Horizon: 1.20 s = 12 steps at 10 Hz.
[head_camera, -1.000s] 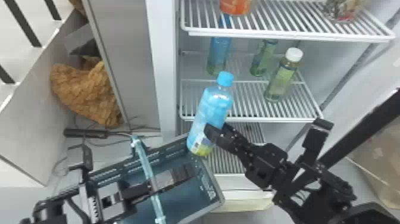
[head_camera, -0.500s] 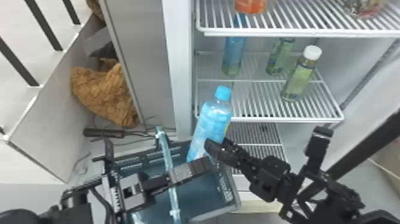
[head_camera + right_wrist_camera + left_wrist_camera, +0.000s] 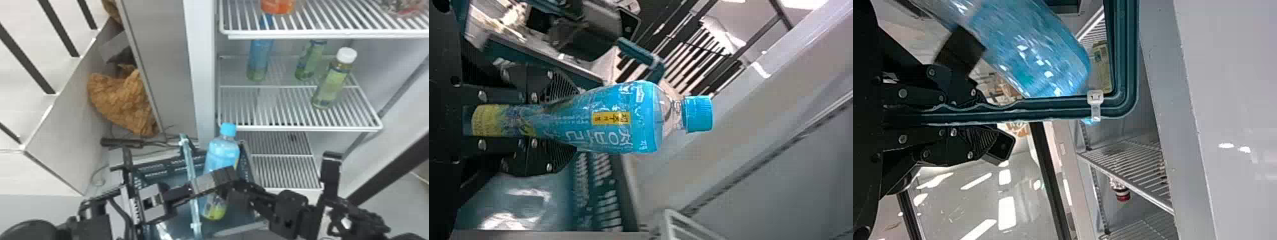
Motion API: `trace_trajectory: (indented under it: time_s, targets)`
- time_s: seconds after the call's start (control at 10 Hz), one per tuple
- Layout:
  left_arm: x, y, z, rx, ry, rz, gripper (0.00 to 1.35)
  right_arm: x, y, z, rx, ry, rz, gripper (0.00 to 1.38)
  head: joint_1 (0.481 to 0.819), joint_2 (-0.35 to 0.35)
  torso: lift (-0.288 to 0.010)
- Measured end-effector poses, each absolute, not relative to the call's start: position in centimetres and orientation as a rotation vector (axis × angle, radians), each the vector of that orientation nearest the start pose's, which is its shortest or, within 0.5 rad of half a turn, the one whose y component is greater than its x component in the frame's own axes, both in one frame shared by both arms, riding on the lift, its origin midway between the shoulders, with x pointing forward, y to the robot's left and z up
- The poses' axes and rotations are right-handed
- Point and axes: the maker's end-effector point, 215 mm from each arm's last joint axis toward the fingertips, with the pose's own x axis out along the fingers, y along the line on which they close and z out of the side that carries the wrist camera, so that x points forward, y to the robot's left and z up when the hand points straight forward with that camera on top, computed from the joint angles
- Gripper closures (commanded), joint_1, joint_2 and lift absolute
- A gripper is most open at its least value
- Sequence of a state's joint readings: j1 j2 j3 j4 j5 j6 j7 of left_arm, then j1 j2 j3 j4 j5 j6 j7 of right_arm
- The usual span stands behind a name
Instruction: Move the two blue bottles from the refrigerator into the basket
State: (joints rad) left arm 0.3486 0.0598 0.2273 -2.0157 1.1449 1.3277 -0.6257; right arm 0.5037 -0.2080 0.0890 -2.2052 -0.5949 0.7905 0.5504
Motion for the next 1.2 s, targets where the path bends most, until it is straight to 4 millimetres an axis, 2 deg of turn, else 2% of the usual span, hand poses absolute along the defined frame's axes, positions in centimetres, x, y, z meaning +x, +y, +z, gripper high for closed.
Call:
trace_trajectory:
  time_s: [0.1, 0.3, 0.6, 0.7, 0.9, 1.2]
  targets:
    - [30.2, 3.9, -32.7, -1.215, 0.724, -1.078, 1.20, 30.9, -2.2, -39.6, 0.548, 0.617, 0.903, 0.06, 0.695, 0.035, -0.220]
    - [30.2, 3.9, -32.7, -1.216, 0.722, -1.078, 1.20, 31.3, -2.9, -39.6, 0.536, 0.613, 0.888, 0.14, 0.695, 0.024, -0.220]
    - [30.2, 4.0, -32.8, -1.217, 0.724, -1.077, 1.20, 32.1, -4.4, -39.2, 0.531, 0.585, 0.851, 0.15, 0.695, -0.006, -0.220]
    - [30.2, 4.0, -32.8, -1.217, 0.724, -1.077, 1.20, 32.9, -5.5, -38.6, 0.525, 0.551, 0.823, 0.15, 0.695, -0.015, -0.220]
    - [30.2, 4.0, -32.7, -1.218, 0.723, -1.078, 1.20, 35.2, -8.8, -37.2, 0.502, 0.459, 0.744, 0.15, 0.695, -0.080, -0.220]
    - [30.1, 4.0, -32.9, -1.222, 0.726, -1.075, 1.20, 39.8, -13.2, -33.6, 0.435, 0.265, 0.644, 0.15, 0.695, -0.145, -0.220]
